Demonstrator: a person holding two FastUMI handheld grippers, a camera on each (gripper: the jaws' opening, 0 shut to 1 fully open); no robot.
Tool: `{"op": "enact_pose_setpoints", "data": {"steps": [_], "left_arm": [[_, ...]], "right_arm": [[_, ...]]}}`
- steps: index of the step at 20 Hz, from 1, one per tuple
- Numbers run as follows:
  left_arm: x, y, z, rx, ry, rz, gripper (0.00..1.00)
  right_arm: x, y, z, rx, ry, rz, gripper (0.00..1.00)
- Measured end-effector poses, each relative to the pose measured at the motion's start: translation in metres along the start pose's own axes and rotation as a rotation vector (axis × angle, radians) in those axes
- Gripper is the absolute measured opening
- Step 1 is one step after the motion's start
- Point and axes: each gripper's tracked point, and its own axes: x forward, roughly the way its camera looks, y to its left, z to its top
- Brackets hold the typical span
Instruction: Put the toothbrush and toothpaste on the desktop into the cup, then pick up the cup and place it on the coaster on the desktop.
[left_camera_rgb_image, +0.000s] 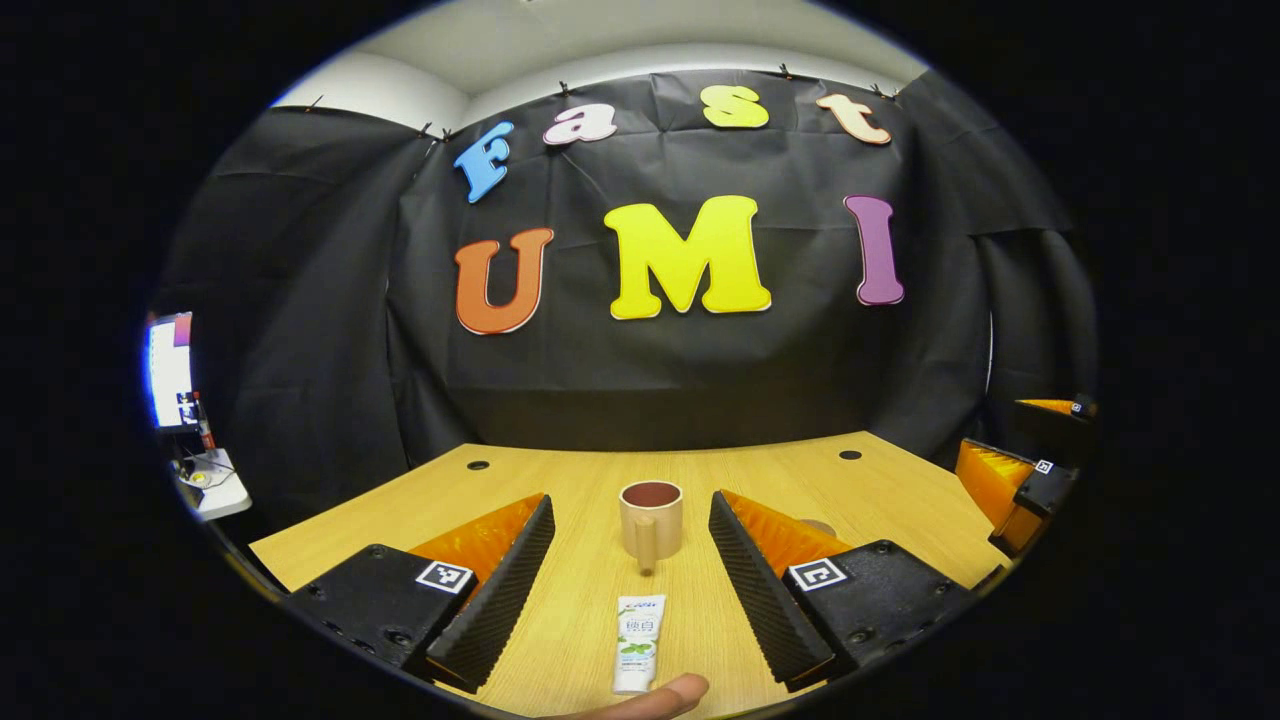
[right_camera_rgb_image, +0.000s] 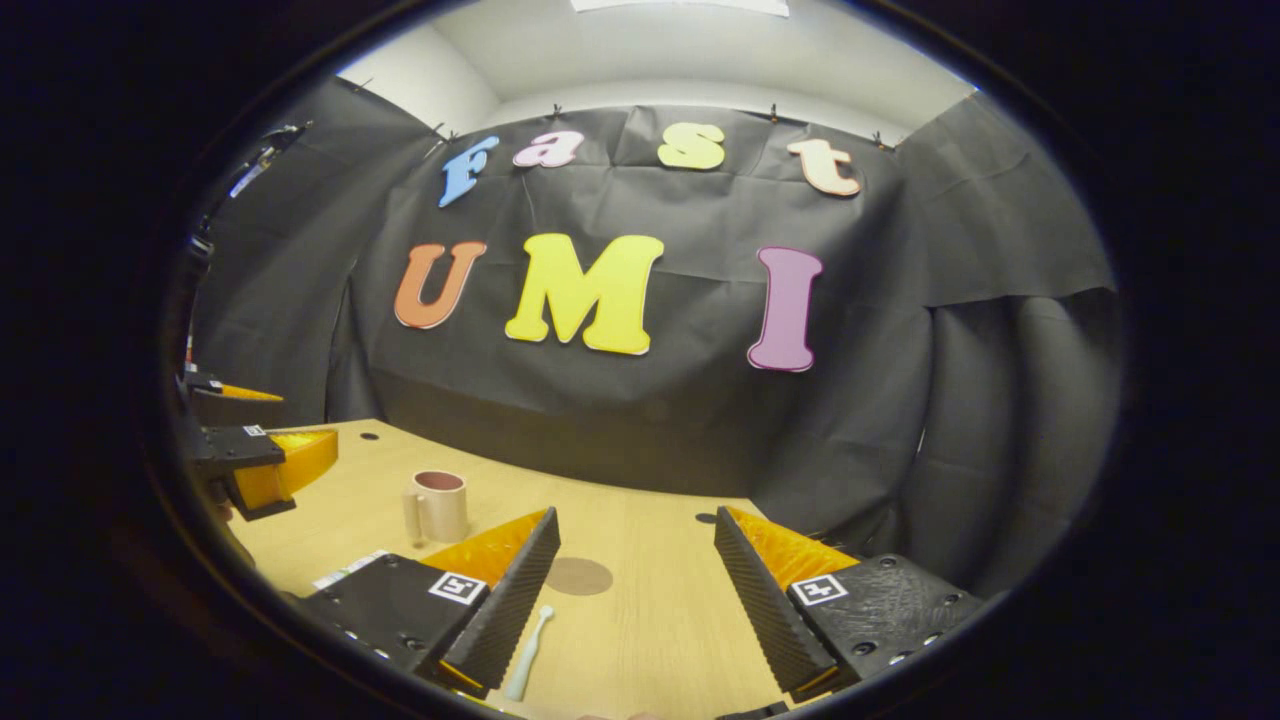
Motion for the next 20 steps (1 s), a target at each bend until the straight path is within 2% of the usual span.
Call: {"op": "enact_pose_setpoints", "data": {"steps": [6,9,12,15,20], "left_arm": [[0.016,0.004,-0.054,-0.056,0.188,0.028,0.99],[0.018,0.002,-0.086,-0.037,0.282,0.037,0.99],[0.009,-0.001,-0.119,-0.012,0.369,0.024,0.99],[-0.001,-0.01,-0.149,-0.04,0.452,-0.004,0.99],[-0.006,-0.015,-0.167,-0.027,0.519,-0.022,0.99]], "right_arm": [[0.003,0.0,-0.004,-0.01,0.009,0.006,0.95],[0.003,-0.001,-0.001,0.003,0.001,0.01,0.96],[0.005,0.0,-0.004,0.016,0.008,0.018,0.94],[0.006,0.002,-0.006,0.016,0.018,0.025,0.95],[0.011,0.002,-0.013,0.017,0.034,0.02,0.95]]}}
